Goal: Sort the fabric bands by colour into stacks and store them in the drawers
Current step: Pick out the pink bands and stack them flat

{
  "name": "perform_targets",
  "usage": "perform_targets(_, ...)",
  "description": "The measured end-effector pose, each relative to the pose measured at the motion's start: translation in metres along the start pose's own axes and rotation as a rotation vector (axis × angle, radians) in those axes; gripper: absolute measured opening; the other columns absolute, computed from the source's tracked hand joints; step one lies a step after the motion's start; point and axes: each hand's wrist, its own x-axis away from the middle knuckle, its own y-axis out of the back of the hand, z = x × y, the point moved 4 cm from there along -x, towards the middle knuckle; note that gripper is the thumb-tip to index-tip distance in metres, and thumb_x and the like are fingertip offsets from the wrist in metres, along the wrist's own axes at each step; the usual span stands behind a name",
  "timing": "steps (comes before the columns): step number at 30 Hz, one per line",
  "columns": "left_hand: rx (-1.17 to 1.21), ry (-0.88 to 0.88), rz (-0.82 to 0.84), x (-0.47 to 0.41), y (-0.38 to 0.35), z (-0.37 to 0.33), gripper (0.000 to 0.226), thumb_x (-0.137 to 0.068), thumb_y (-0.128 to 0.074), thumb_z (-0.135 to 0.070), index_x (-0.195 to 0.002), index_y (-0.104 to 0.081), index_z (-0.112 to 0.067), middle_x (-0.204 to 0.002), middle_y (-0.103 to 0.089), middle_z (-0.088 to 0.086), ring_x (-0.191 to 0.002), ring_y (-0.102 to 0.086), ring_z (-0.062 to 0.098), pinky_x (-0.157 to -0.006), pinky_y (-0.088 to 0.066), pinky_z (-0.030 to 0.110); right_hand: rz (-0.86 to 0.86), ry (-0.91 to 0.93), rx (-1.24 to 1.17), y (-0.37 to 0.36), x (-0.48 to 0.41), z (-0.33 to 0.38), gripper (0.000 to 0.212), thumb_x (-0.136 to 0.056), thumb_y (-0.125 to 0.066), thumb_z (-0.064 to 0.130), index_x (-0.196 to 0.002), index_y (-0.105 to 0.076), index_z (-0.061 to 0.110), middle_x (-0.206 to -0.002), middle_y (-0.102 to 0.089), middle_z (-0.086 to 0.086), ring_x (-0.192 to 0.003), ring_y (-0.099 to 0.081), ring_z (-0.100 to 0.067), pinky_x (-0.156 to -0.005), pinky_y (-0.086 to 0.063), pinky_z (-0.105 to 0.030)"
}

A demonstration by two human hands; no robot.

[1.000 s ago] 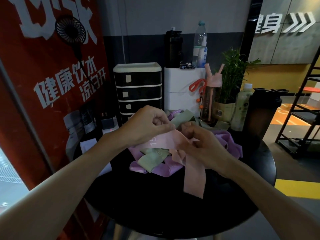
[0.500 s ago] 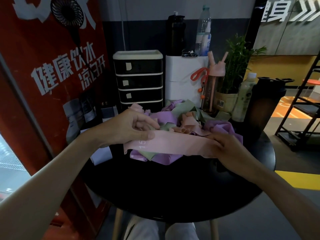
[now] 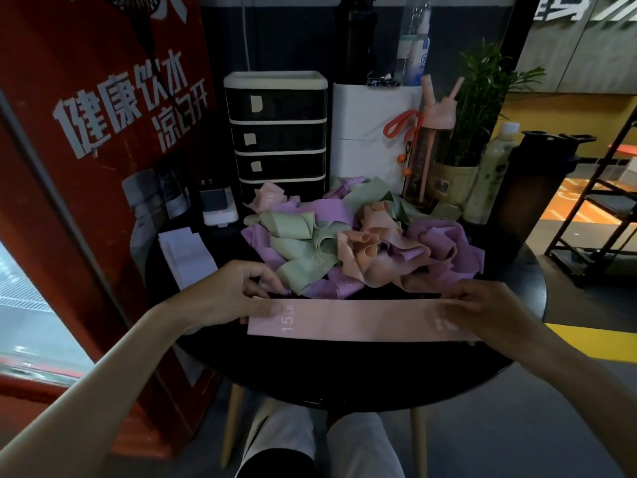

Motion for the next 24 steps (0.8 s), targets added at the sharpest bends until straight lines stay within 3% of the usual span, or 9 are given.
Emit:
perform_targets(4, 0.030, 0.067, -0.021, 0.003, -0.004, 0.010, 0.024, -0.082, -0.079, -0.014, -0.103, -0.066, -0.013, -0.083, -0.072, 0.017, -0.061, -0.058, 0.013, -0.053, -0.046, 0.022, 0.105, -0.094, -0.063, -0.001, 0.006, -0.006, 0.006, -0.083, -0.072, 0.014, -0.083, -0.069, 0.019, -0.068, -0.068, -0.014, -0.053, -0.062, -0.020, -0.048, -0.046, -0.026)
perform_targets(6, -0.083, 0.063, -0.047, 0.005, -0.007, 0.017, 0.023, -0.081, -0.080, -0.015, -0.100, -0.067, -0.017, -0.088, -0.071, 0.015, -0.064, -0.061, 0.018, -0.058, -0.051, 0.025, 0.129, -0.098, 0.108, -0.003, 0.004, -0.015, 0.013, -0.081, -0.073, 0.016, -0.083, -0.067, 0.027, -0.075, -0.069, -0.003, -0.063, -0.064, -0.015, -0.059, -0.049, -0.029)
perform_targets(9, -0.440, -0.019, -0.169, 0.008, -0.008, 0.020, 0.020, -0.080, -0.080, -0.034, -0.092, -0.065, -0.032, -0.088, -0.064, -0.005, -0.081, -0.062, 0.011, -0.076, -0.053, 0.031, 0.146, -0.092, 0.316, -0.007, 0.006, -0.023, 0.017, -0.082, -0.073, 0.021, -0.093, -0.063, 0.028, -0.074, -0.060, 0.005, -0.065, -0.058, -0.013, -0.059, -0.043, -0.023)
perform_targets(11, -0.536, -0.063, -0.256, 0.015, -0.011, 0.015, 0.019, -0.079, -0.078, -0.044, -0.086, -0.061, -0.037, -0.087, -0.057, -0.010, -0.080, -0.057, 0.005, -0.074, -0.051, 0.031, 0.081, 0.017, 0.407, -0.008, 0.009, -0.022, 0.022, -0.080, -0.075, 0.026, -0.098, -0.063, 0.027, -0.087, -0.050, 0.010, -0.073, -0.053, -0.006, -0.062, -0.042, -0.017)
perform_targets(13, -0.544, -0.092, -0.258, 0.021, -0.019, 0.013, 0.022, -0.076, -0.075, -0.054, -0.082, -0.061, -0.038, -0.088, -0.054, -0.013, -0.076, -0.056, 0.004, -0.070, -0.050, 0.032, 0.016, 0.122, 0.351, -0.008, 0.014, -0.016, 0.018, -0.078, -0.076, 0.027, -0.091, -0.063, 0.028, -0.091, -0.045, 0.014, -0.076, -0.050, -0.003, -0.064, -0.041, -0.015)
perform_targets(17, -0.560, -0.086, -0.177, 0.026, -0.031, 0.019, 0.039, -0.066, -0.054, -0.076, -0.083, -0.061, -0.042, -0.097, -0.055, -0.023, -0.084, -0.058, -0.002, -0.075, -0.052, 0.031, 0.145, 0.141, 0.385, -0.020, 0.018, -0.020, 0.024, -0.083, -0.072, 0.030, -0.078, -0.052, 0.040, -0.089, -0.049, 0.010, -0.080, -0.052, -0.010, -0.066, -0.044, -0.021)
perform_targets(21, -0.610, -0.113, -0.208, 0.026, -0.031, 0.010, 0.037, -0.066, -0.050, -0.072, -0.082, -0.061, -0.040, -0.091, -0.057, -0.021, -0.079, -0.058, 0.001, -0.070, -0.052, 0.033, 0.122, 0.146, 0.415, -0.019, 0.016, -0.022, 0.025, -0.081, -0.071, 0.034, -0.075, -0.049, 0.044, -0.086, -0.049, 0.014, -0.080, -0.049, -0.007, -0.069, -0.045, -0.026)
perform_targets(24, -0.533, -0.219, -0.310, 0.016, -0.034, -0.011, 0.018, -0.081, -0.067, -0.048, -0.077, -0.062, -0.031, -0.082, -0.060, -0.014, -0.073, -0.058, 0.008, -0.063, -0.052, 0.036, -0.004, 0.245, 0.375, -0.024, 0.008, -0.007, 0.031, -0.081, -0.074, 0.025, -0.073, -0.049, 0.042, -0.077, -0.051, 0.016, -0.073, -0.050, -0.005, -0.063, -0.038, -0.016)
